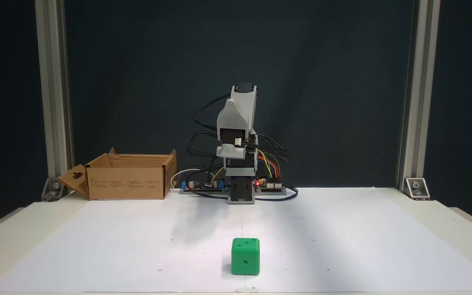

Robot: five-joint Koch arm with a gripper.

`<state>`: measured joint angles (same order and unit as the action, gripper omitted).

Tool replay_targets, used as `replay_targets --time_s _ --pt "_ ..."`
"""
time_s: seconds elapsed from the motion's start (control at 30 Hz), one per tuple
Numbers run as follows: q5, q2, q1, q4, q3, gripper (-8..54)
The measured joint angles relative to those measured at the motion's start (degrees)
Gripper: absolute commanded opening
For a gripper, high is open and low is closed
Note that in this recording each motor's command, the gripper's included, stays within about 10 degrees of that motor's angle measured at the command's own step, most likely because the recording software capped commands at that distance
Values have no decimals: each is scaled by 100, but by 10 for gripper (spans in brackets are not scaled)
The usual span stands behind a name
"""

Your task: Grasp a green dice and put it in the bin.

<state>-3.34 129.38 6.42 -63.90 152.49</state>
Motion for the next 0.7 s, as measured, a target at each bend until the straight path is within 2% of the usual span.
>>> replay_targets --time_s 0.4,0.7 --pt "0 0 -149 0 0 452" --pt "0 0 -167 0 0 430"
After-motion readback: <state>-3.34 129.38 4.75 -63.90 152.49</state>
